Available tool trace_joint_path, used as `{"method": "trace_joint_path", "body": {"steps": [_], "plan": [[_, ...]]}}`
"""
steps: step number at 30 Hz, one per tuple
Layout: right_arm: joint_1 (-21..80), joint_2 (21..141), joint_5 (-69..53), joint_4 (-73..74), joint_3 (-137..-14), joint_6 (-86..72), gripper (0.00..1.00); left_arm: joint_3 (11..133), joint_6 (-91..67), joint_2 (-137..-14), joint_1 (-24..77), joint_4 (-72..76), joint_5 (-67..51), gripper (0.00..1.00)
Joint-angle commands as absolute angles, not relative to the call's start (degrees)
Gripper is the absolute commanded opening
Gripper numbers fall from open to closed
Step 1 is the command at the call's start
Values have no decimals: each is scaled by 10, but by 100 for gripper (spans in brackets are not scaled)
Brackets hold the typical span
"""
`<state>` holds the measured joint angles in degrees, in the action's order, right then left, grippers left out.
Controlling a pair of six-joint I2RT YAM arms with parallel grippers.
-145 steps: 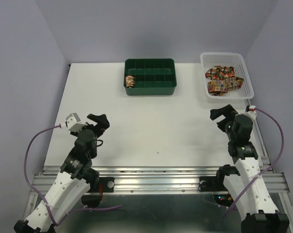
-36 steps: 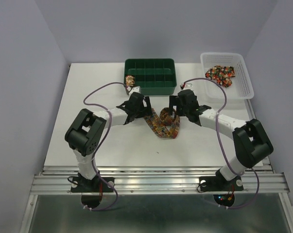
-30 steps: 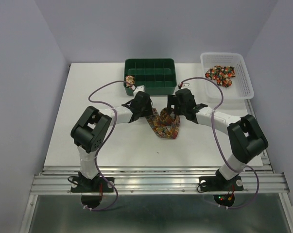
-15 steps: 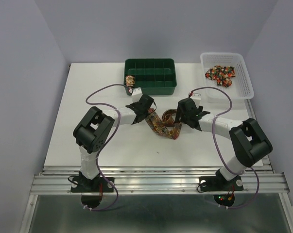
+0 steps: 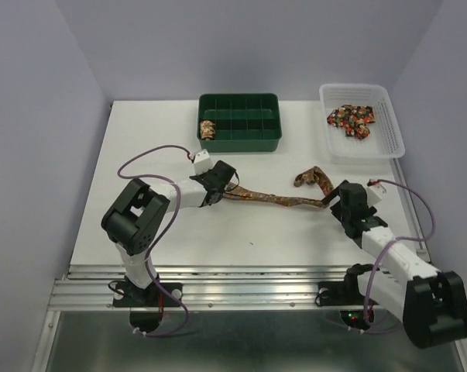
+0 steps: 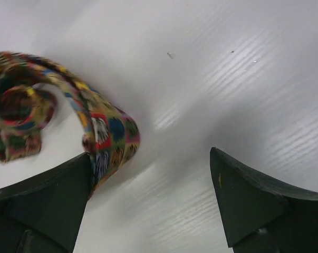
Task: Roll the ties
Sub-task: Flatten the tie
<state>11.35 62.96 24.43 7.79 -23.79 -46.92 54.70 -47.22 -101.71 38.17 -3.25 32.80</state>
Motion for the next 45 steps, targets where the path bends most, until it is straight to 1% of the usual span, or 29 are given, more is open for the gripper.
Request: {"method": "trace_joint_path", "body": {"steps": [1,3,4,7,9,12,13,16,17,18,21,24,25,26,27,28,29,30,31,33,35,37,38,42,45], "plan": [[97,510,286,103,-203,-538,97,514,-479,-1008,367,-117,358,0],[96,467,310,133,-194,-562,100,512,-481,-1004,367,-119,357,0],[95,421,333,150,-186,-576,100,507,-481,-999,367,-118,356,0],[96,360,364,173,-178,-589,100,497,-483,-991,361,-124,363,0],[95,344,354,175,-182,-573,100,490,-488,-980,355,-126,359,0],[96,345,272,116,-199,-457,100,476,-506,-956,333,-153,341,0],[96,358,208,74,-203,-431,100,475,-526,-948,323,-164,345,0],[95,402,125,28,-238,-373,100,447,-545,-905,259,-177,318,0],[96,423,75,17,-252,-363,100,440,-541,-879,244,-167,308,0],[96,478,61,22,-294,-352,100,432,-546,-865,211,-166,300,0],[97,569,40,70,-368,-306,100,403,-562,-811,158,-178,313,0],[105,602,21,49,-388,-289,100,404,-554,-766,126,-197,314,0],[111,615,15,44,-402,-278,100,408,-550,-755,114,-199,313,22],[121,622,13,44,-409,-265,100,410,-549,-731,113,-206,313,34],[135,629,20,49,-421,-247,100,412,-547,-718,113,-207,312,45],[175,645,67,71,-444,-216,100,417,-539,-705,112,-206,295,61],[195,658,98,83,-458,-206,100,416,-533,-678,113,-188,281,64],[219,670,120,95,-469,-200,100,407,-511,-665,114,-169,230,67],[220,704,140,119,-494,-210,100,397,-498,-638,121,-115,199,68],[221,733,159,141,-512,-242,100,367,-485,-621,134,-63,122,73],[222,770,188,146,-520,-262,100,356,-480,-621,170,-8,94,75],[222,794,202,148,-527,-287,98,359,-478,-641,198,12,91,76],[223,817,213,157,-533,-293,97,365,-474,-670,223,22,90,76],[223,867,249,172,-554,-321,94,402,-469,-756,271,41,96,75],[222,893,260,131,-552,-315,91,408,-463,-805,278,83,70,75]]}}
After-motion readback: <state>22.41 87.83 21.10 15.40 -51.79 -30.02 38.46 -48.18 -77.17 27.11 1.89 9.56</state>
